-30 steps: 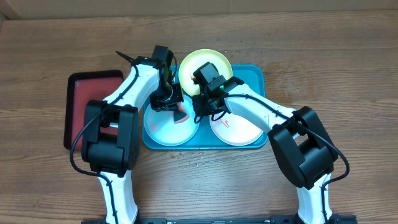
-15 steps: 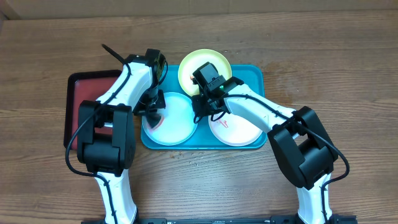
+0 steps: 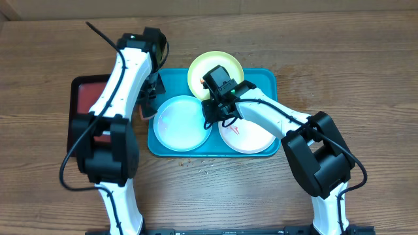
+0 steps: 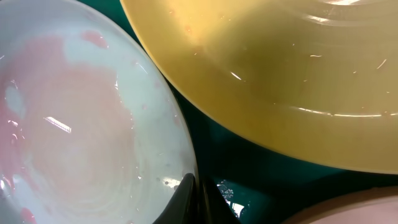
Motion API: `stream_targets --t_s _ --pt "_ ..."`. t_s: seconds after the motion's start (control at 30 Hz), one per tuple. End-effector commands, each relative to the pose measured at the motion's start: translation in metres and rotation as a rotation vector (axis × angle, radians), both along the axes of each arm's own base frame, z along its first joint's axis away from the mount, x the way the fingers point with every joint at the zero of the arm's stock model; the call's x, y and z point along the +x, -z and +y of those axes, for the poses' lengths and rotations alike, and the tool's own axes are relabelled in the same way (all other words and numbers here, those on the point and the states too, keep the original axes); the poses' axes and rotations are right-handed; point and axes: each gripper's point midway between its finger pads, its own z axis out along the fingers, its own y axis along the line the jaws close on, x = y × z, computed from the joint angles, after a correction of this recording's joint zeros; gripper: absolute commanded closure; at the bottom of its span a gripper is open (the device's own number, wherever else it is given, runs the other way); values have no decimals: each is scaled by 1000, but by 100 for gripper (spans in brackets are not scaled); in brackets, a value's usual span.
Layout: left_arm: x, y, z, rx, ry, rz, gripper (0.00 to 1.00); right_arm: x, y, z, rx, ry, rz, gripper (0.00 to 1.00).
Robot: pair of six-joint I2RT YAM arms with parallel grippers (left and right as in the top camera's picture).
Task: Clean dirty plates on tray and stack at the side
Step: 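Move the left gripper with the sponge back to the red tray, then lift the light blue plate off the teal tray with the right gripper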
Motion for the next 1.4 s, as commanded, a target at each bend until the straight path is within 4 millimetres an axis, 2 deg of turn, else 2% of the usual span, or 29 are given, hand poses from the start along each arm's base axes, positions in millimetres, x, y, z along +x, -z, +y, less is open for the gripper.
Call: stream_targets --t_s 0.0,0.13,0.23,0.5,0.67,0.77,0.97,1.2,1.37 --pt "12 -55 10 -62 -104 -201 96 2 -24 12 65 -21 -21 96" --pt "9 -71 36 -83 -172 -244 96 4 -51 23 83 -36 -81 96" --pt "0 -67 58 -103 -240 -215 96 10 -75 24 38 -27 -176 96" --pt "-15 -54 109 -161 -372 -188 96 17 -138 8 -214 18 -484 96" --pt "-13 -50 137 -152 -415 -226 95 15 -170 4 -371 28 -663 96" --pt "-9 -44 149 -154 -440 -235 96 13 -182 3 -438 53 -734 96" --pt "-6 -9 159 -167 -460 -169 96 7 -196 5 -545 18 -830 96" --pt "3 39 143 -286 -429 -81 96 3 -214 10 -641 -20 -931 96" --pt "5 49 143 -290 -423 -67 96 -1 -229 13 -731 -52 -1003 96"
